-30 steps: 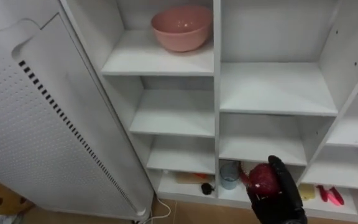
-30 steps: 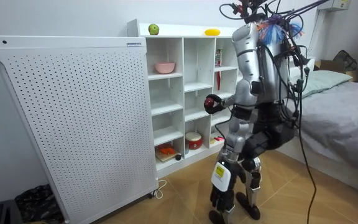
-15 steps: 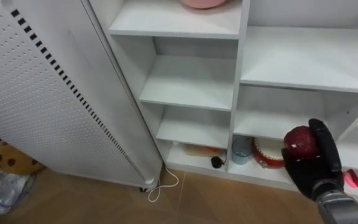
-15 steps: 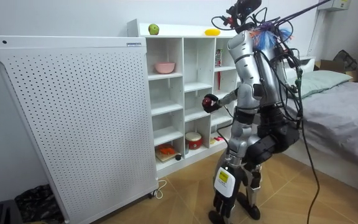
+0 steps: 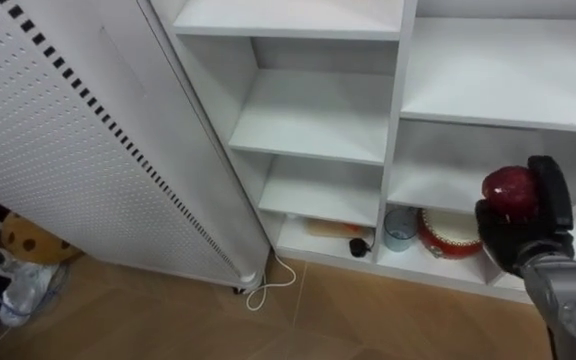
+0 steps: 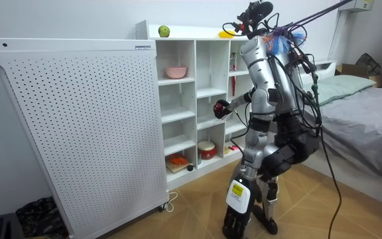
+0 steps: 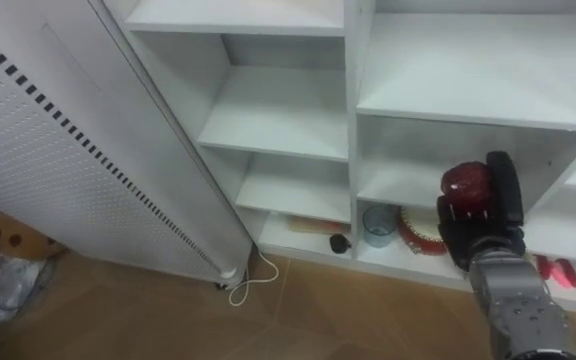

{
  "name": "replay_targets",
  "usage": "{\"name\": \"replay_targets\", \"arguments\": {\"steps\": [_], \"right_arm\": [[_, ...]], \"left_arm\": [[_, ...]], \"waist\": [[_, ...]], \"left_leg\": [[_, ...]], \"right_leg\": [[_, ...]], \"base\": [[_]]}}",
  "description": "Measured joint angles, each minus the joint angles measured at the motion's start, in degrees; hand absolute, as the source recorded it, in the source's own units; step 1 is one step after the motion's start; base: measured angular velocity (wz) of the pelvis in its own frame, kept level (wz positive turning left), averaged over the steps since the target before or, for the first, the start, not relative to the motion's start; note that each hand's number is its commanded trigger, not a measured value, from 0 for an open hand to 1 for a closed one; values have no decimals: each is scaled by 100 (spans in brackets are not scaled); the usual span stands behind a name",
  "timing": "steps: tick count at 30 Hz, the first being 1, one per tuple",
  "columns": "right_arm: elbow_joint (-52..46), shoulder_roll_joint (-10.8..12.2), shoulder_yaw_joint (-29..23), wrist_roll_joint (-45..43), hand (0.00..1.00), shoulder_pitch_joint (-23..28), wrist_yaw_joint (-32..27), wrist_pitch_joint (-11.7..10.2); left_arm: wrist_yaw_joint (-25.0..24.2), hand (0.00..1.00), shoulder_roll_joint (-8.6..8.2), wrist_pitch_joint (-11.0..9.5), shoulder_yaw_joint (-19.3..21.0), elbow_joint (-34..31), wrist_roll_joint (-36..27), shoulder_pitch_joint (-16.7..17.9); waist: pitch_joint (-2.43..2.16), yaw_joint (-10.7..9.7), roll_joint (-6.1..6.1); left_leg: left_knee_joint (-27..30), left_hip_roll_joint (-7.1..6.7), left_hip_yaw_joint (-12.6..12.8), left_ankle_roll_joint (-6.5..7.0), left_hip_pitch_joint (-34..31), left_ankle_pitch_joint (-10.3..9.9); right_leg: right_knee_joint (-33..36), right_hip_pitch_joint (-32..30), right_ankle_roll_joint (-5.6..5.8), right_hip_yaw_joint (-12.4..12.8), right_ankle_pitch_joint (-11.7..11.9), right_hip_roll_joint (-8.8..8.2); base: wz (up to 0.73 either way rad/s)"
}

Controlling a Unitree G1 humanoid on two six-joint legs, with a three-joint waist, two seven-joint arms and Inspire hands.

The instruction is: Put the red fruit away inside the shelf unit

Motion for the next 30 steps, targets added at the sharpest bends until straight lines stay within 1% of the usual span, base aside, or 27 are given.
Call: {"name": "replay_targets", "arguments": {"steps": [4,5,6,8,13,17,19,24,27,30], "right_arm": [[-11,0,-62,-211,100,-99,-199,-52],[-11,0,-63,-244,11,-125,-259,-57],[-11,0,-62,-252,0,-128,-283,-64],[-87,0,-54,-302,0,-129,-456,-107],[-249,-2,-54,-452,0,-128,-710,-183],[-243,-10,-54,-540,0,-128,-774,-193],[-243,-23,-48,-638,0,-128,-781,-191],[-243,-138,-37,-685,0,-127,-892,-195],[-243,-194,-36,-660,0,-127,-902,-201],[-236,-207,-37,-556,0,-127,-901,-201]], "left_arm": [[-4,0,1,4,9,91,0,1],[-10,0,1,4,13,92,-1,1],[-11,0,1,4,12,92,-5,1],[-12,0,1,-21,14,90,-5,0],[-24,0,3,-95,24,92,-4,1],[-24,0,7,-97,25,90,-3,10],[-23,0,15,-104,25,83,-3,21],[-22,0,31,-110,24,70,-1,32],[-21,0,94,-125,24,65,-2,33],[-14,0,192,-207,23,66,-4,49]], "waist": [[-1,25,2],[-1,25,2],[-1,23,2],[-1,26,2],[-5,32,3],[-5,24,3],[-6,29,4],[-7,50,2],[-9,57,-2],[-11,58,-4]], "left_leg": [[161,9,-29,-12,-46,-40],[186,9,-36,-10,-67,-55],[205,13,-33,-6,-73,-72],[274,42,-18,-2,-92,-150],[373,29,9,8,-191,-156],[483,42,10,10,-231,-157],[541,85,13,10,-262,-158],[551,93,9,13,-275,-163],[559,91,10,13,-274,-163],[581,88,5,12,-263,-163]], "right_leg": [[100,-7,-9,-8,-56,-7],[140,-19,-10,-13,-73,-17],[172,-24,-8,-11,-90,-25],[264,-58,0,17,-137,-33],[388,-171,-12,19,-151,-98],[473,-187,-34,-7,-185,-113],[479,-186,-39,-25,-192,-98],[491,-189,-45,-35,-194,-91],[515,-189,-45,-31,-193,-92],[549,-187,-49,-23,-191,-98]], "base": [[4],[0],[3],[0],[1],[0],[0],[0],[1],[0]]}}
